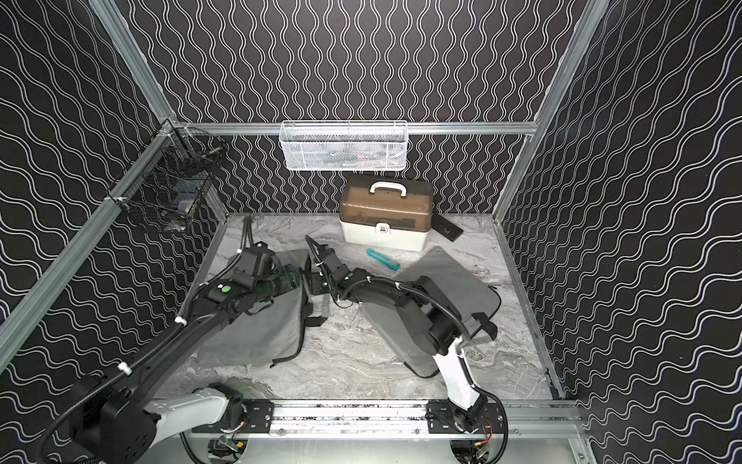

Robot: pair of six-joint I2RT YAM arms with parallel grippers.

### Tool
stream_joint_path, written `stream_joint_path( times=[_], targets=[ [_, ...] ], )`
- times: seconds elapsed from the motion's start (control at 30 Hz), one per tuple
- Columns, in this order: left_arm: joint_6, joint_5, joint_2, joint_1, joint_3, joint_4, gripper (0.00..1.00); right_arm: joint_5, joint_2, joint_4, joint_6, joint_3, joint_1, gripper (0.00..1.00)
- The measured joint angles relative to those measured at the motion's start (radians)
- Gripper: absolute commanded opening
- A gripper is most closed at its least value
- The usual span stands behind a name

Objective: Put the mouse into the laptop bag
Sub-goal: Close the zippered laptop bag at the center of the board, then adjust the zippered laptop bag at the center of the board.

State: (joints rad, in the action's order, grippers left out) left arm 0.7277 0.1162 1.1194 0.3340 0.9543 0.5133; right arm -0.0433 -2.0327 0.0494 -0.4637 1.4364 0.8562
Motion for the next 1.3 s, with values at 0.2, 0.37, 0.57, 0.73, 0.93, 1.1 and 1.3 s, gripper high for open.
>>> stream_joint_path(
  times=[0.2, 0.37, 0.57, 0.73, 0.93, 1.1, 1.3],
  targets=[
    [0.194, 0.153, -0.238, -0.001, -0.130, 0.175, 0.99, -0.037, 0.215, -0.016, -0.054, -0.214, 0.005, 0.79],
    [0.385, 0.214, -0.303, -0.001, -0.246, 0.351, 0.99, -0.005, 0.168, -0.008, -0.097, -0.205, 0.084, 0.81],
    [0.523, 0.207, -0.266, -0.001, -0.356, 0.417, 0.99, -0.026, -0.023, 0.053, -0.114, -0.037, 0.194, 0.80],
    [0.588, 0.190, -0.259, -0.001, -0.433, 0.402, 0.99, -0.043, -0.122, 0.100, -0.138, 0.041, 0.196, 0.77],
    [0.610, 0.175, -0.218, -0.001, -0.474, 0.293, 0.99, -0.059, -0.184, 0.117, -0.142, 0.128, 0.183, 0.66],
    [0.613, 0.169, -0.171, -0.001, -0.439, 0.262, 0.97, -0.043, -0.254, 0.124, -0.137, 0.225, 0.134, 0.55],
    [0.635, 0.179, -0.225, -0.001, -0.423, 0.248, 0.98, -0.018, -0.362, 0.142, -0.096, 0.395, 0.085, 0.40]
  ],
)
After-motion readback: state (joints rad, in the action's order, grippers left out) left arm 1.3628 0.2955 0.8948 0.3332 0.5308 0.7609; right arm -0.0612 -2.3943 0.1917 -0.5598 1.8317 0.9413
